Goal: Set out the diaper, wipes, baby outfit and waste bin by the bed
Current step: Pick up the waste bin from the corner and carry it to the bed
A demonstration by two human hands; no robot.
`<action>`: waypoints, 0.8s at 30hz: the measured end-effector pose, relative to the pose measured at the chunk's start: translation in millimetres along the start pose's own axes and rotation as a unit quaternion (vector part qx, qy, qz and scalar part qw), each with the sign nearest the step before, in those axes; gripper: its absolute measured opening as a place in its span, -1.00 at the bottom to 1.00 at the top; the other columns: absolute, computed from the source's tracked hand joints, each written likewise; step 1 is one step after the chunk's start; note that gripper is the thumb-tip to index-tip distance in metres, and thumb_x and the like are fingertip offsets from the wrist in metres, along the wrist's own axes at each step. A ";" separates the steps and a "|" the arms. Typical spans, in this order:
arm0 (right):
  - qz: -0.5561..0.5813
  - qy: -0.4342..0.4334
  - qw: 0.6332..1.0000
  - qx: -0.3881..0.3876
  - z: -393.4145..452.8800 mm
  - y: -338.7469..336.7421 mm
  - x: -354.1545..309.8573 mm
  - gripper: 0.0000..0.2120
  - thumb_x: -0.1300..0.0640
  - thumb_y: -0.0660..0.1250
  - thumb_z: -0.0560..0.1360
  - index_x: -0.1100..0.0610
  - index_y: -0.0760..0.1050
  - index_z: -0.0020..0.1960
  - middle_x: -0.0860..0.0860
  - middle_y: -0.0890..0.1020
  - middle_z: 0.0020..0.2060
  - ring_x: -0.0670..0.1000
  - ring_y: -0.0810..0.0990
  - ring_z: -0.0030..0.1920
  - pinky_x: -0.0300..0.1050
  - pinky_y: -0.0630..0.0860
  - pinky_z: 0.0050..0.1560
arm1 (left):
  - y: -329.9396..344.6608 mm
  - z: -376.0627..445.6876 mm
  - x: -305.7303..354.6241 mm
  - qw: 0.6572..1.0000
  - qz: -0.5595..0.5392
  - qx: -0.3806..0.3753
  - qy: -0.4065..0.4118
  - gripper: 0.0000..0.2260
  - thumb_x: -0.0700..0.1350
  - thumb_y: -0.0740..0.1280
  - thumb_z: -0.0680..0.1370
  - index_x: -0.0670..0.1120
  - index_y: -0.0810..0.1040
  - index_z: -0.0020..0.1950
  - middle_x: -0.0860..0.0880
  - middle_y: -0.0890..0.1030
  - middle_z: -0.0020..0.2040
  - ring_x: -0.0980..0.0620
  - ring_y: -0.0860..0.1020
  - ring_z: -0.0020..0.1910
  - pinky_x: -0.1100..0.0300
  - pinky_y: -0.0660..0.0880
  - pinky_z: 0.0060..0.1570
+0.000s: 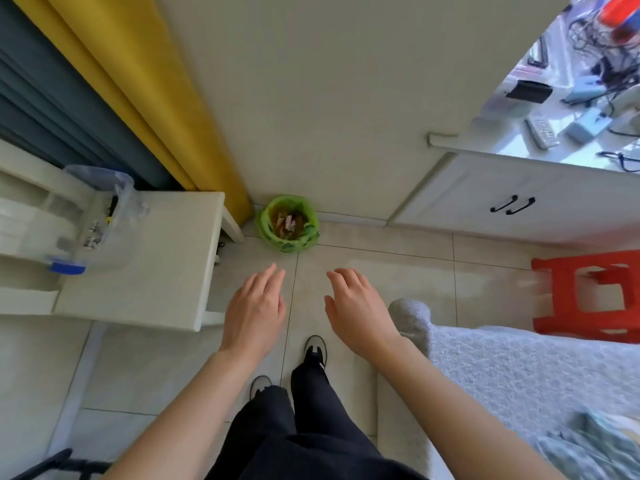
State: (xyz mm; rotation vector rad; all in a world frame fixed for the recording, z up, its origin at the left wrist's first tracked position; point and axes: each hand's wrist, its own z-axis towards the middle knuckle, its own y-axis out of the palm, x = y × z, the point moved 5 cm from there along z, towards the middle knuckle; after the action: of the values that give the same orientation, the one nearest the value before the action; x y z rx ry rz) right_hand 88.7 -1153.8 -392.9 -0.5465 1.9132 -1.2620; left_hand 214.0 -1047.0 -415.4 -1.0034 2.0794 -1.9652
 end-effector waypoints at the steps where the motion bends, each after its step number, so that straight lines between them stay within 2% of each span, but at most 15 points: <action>1: 0.003 0.000 1.000 -0.004 15.1 -0.2 4.6 -0.65 0.16 0.26 0.54 0.26 0.42 0.29 0.17 0.52 0.25 0.20 0.45 0.28 0.06 0.45 0.24 | 1.5 13.9 -0.8 1.000 0.002 0.001 0.001 -0.60 -0.22 0.35 0.52 -0.19 0.48 0.37 -0.13 0.52 0.35 -0.12 0.50 0.29 0.01 0.50 0.17; 7: -0.002 0.012 0.999 -0.051 98.5 24.0 31.8 -0.63 0.12 0.18 0.58 0.24 0.35 0.35 0.14 0.46 0.29 0.17 0.38 0.32 0.01 0.40 0.27 | 31.3 91.7 -24.2 1.000 0.005 -0.011 0.005 -0.58 -0.21 0.33 0.53 -0.19 0.45 0.39 -0.13 0.52 0.35 -0.11 0.48 0.30 0.02 0.47 0.21; 11: 0.002 0.033 0.996 -0.082 151.2 61.5 48.9 -0.63 0.09 0.14 0.60 0.22 0.34 0.35 0.13 0.45 0.29 0.15 0.37 0.31 -0.01 0.41 0.27 | 77.4 138.1 -59.7 0.999 -0.003 -0.042 -0.006 -0.58 -0.22 0.36 0.50 -0.20 0.47 0.36 -0.14 0.55 0.31 -0.13 0.51 0.26 0.01 0.50 0.15; 16: 0.043 0.093 0.987 -0.123 218.0 143.9 94.2 -0.62 0.09 0.11 0.62 0.20 0.30 0.39 0.12 0.43 0.31 0.13 0.36 0.32 -0.03 0.40 0.23 | 159.9 199.6 -118.1 0.996 -0.015 -0.077 -0.038 -0.60 -0.20 0.30 0.54 -0.19 0.44 0.38 -0.12 0.53 0.32 -0.12 0.49 0.26 -0.01 0.52 0.12; 20: 0.090 0.159 0.971 -0.155 276.3 227.9 139.5 -0.57 0.09 0.12 0.61 0.19 0.26 0.44 0.14 0.39 0.37 0.15 0.35 0.36 0.01 0.36 0.29 | 235.4 242.4 -170.5 0.993 -0.024 -0.091 -0.073 -0.60 -0.16 0.26 0.57 -0.16 0.41 0.41 -0.10 0.52 0.34 -0.09 0.47 0.28 0.03 0.50 0.11; 24: 0.068 0.169 0.969 -0.164 329.1 301.1 180.3 -0.61 0.09 0.13 0.60 0.20 0.32 0.38 0.16 0.43 0.30 0.19 0.40 0.30 0.03 0.39 0.24 | 305.2 282.8 -216.0 0.984 -0.016 -0.132 -0.115 -0.59 -0.11 0.20 0.60 -0.13 0.35 0.45 -0.10 0.47 0.37 -0.09 0.42 0.31 0.03 0.46 0.12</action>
State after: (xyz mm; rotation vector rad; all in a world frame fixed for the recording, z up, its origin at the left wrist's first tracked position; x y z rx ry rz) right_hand 253.8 -1344.4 -802.7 -0.3718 2.4271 -1.0026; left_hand 407.2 -1191.4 -817.4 -1.2500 2.2396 -1.5260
